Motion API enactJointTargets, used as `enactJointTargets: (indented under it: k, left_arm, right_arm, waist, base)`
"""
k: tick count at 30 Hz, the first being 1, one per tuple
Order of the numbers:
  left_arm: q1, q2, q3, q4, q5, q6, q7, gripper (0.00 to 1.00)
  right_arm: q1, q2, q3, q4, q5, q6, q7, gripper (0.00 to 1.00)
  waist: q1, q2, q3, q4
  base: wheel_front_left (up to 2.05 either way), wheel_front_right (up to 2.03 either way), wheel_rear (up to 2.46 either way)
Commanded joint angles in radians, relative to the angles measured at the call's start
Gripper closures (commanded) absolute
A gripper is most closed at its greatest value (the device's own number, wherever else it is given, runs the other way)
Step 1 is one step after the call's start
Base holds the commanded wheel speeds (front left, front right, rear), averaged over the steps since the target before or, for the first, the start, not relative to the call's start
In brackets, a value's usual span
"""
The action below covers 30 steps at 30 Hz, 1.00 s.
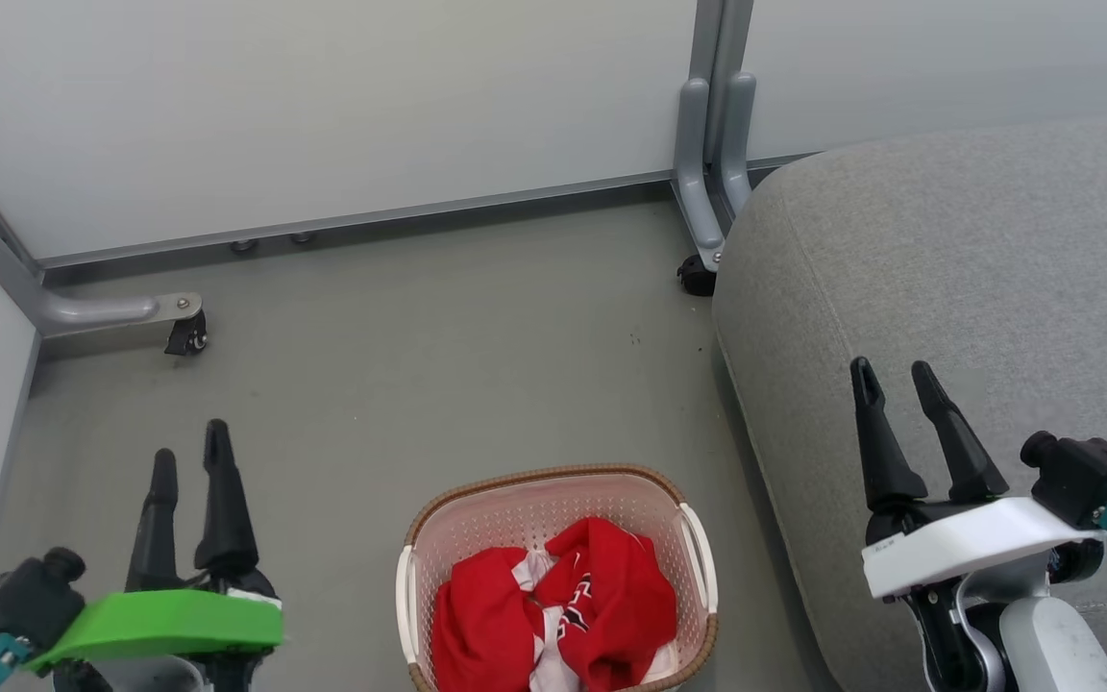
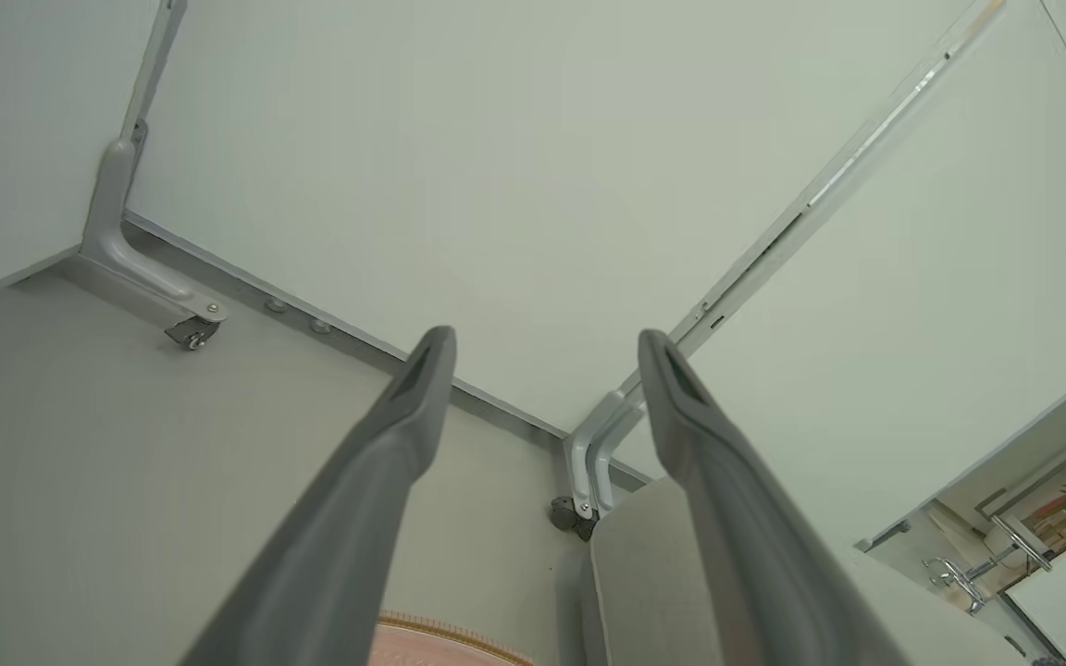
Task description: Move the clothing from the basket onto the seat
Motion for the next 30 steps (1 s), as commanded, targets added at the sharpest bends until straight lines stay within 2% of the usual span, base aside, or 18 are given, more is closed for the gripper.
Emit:
enactJointTargets:
  k: [1, 13, 30]
  left_arm:
    - [0.006, 0.007, -0.022, -0.017, 0.060, 0.011, -0.009, 0.00]
    - [0.025, 0.019, -0.159, 0.031, 0.320, 0.086, -0.042, 0.00]
    - [0.010, 0.090, -0.332, 0.083, 0.488, 0.222, -0.083, 0.00]
  right_arm:
    - [0.001, -0.003, 0.005, -0.009, -0.036, 0.000, -0.011, 0.00]
    - [0.023, -0.007, 0.047, 0.044, -0.184, 0.000, -0.045, 0.00]
    - [0.041, -0.006, 0.075, 0.058, -0.355, 0.000, -0.085, 0.00]
  waist:
    - [-0.0001, 0.0000, -0.001, 0.000]
    - [-0.0001, 0.0000, -0.006, -0.003]
    - [-0.0001, 0.0000, -0.010, -0.001]
  base:
    - [0.00, 0.00, 0.00]
    - [0.00, 0.00, 0.00]
    - [0.00, 0.00, 0.00]
